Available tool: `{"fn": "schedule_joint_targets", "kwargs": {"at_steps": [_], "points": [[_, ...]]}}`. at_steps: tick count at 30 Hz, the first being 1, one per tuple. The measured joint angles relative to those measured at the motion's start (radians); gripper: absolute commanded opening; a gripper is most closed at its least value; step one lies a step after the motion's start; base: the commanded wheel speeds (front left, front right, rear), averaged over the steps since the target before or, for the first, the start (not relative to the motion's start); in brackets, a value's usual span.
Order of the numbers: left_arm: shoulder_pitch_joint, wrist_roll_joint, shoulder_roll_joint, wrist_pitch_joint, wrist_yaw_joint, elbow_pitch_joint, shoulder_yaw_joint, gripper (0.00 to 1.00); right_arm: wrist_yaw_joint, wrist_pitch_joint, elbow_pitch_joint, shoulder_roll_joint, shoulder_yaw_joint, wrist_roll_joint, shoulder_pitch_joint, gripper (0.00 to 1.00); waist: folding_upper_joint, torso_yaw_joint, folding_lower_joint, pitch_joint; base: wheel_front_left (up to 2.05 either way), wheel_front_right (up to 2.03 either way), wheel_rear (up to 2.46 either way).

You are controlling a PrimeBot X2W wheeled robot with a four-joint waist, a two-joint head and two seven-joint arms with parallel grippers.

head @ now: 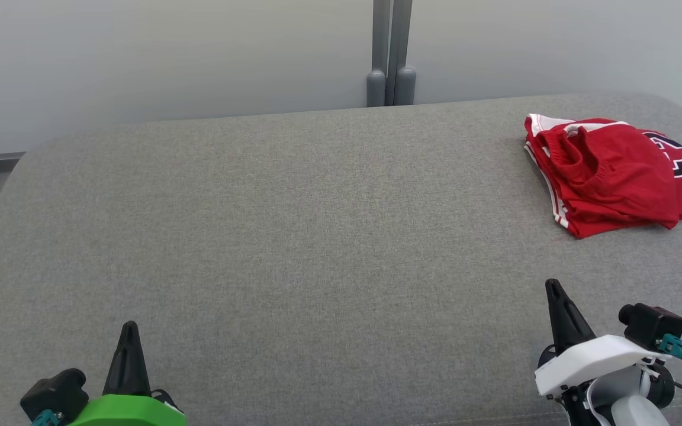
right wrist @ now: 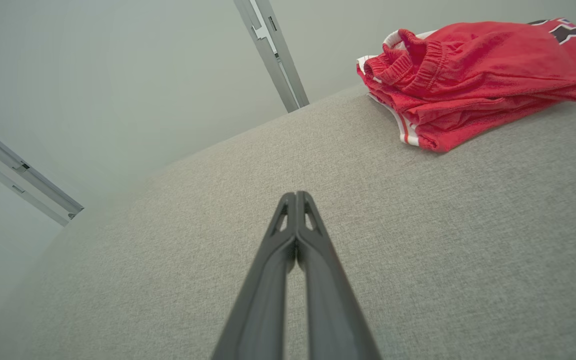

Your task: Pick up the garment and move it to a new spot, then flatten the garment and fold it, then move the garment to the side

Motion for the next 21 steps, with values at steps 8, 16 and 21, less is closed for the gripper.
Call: {"fn": "schedule_joint_targets", "kwargs": {"at_steps": [8,16,21], "points": [[-0.017,-0.177,-0.003,0.04,-0.017,0.0,0.013,0.0,0.0,0.041,-0.003,0.0,-0.018,0.18,-0.009,0.0,0.0,-0.002,0.0,0.002,0.0,0.0,0.0],[-0.027,-0.292,-0.006,0.067,-0.028,0.001,0.026,0.0,0.0,0.068,-0.005,-0.001,-0.03,0.298,-0.011,0.0,0.0,-0.004,0.0,0.003,0.0,0.0,0.0],[-0.04,-0.36,-0.007,0.085,-0.035,0.002,0.034,0.0,0.0,0.083,-0.006,-0.001,-0.038,0.366,-0.014,0.0,0.0,-0.005,0.0,0.004,0.0,0.0,0.0]]}}
